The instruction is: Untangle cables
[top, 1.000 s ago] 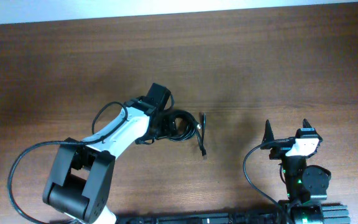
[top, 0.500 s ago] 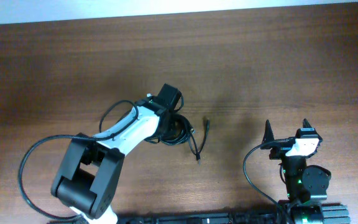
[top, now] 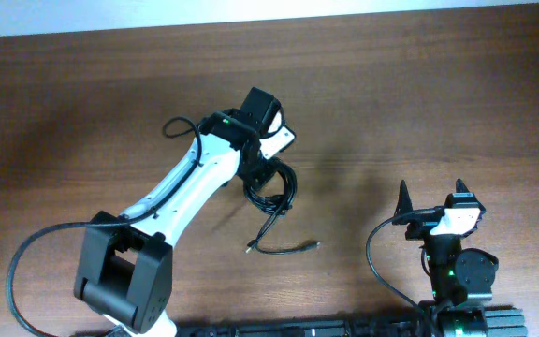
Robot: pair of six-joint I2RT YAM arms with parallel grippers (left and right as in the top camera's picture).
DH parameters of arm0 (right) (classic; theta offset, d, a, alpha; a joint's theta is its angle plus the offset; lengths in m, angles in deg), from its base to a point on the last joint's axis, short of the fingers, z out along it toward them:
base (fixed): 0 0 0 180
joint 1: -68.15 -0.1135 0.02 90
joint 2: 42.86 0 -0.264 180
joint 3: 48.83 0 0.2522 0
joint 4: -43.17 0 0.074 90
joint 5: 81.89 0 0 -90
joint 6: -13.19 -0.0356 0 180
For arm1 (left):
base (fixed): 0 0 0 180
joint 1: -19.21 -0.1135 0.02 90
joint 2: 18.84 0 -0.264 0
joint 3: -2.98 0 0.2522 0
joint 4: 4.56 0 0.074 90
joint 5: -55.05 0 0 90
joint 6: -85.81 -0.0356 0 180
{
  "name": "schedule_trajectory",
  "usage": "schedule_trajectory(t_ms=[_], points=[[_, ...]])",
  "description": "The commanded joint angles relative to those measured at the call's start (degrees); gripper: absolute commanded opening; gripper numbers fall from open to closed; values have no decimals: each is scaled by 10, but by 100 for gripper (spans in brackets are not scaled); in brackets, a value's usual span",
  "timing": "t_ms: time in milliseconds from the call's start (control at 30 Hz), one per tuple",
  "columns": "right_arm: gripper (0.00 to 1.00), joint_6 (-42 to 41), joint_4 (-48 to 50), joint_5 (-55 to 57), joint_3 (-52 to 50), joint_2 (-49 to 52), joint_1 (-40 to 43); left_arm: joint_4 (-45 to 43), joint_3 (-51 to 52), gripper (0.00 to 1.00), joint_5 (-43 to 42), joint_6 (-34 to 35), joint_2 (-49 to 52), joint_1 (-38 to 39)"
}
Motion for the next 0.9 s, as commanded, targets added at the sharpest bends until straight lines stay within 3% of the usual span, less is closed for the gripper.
schedule_trajectory(t_ms=[0, 33, 67, 133, 200, 267, 333, 367, 433, 467, 500, 533, 567, 600, 800, 867], points=[[99, 2, -1, 1, -5, -3, -5, -11, 13, 16, -58, -144, 17, 0], [99, 2, -1, 1, -5, -3, -5, -14, 13, 33, -58, -159, 24, 0], [99, 2, -1, 1, -5, -3, -5, -22, 13, 99, -58, -158, 29, 0], [99, 2, -1, 1, -5, -3, -5, -23, 12, 99, -26, -81, 29, 0], [99, 2, -1, 1, -5, -3, -5, -23, 12, 99, 76, 103, 29, -6], [99, 2, -1, 1, -5, -3, -5, 24, 14, 99, 45, 423, 29, -10], [98, 2, -1, 1, -5, -3, -5, 22, 36, 99, -63, 493, 29, -7], [99, 2, -1, 1, -5, -3, -5, 22, 62, 100, -70, 594, 33, -6], [99, 2, -1, 1, -5, -3, -5, 22, 90, 80, -83, 688, 45, -6], [99, 2, -1, 1, -5, -3, -5, 22, 111, 66, -92, 721, 51, -6], [99, 2, -1, 1, -5, -3, -5, 19, 119, 58, -80, 733, 51, -6], [99, 2, -1, 1, -5, -3, -5, 15, 120, 23, -43, 733, 51, -6], [99, 2, -1, 1, -5, -3, -5, 9, 120, 4, -21, 733, 51, -6], [99, 2, -1, 1, -5, -3, -5, 8, 113, 0, -1, 730, 51, -10], [99, 2, -1, 1, -5, -3, -5, 19, -11, 0, 4, 540, -23, -45], [99, 2, -1, 1, -5, -3, -5, 27, -11, 0, 30, 520, -64, -45]])
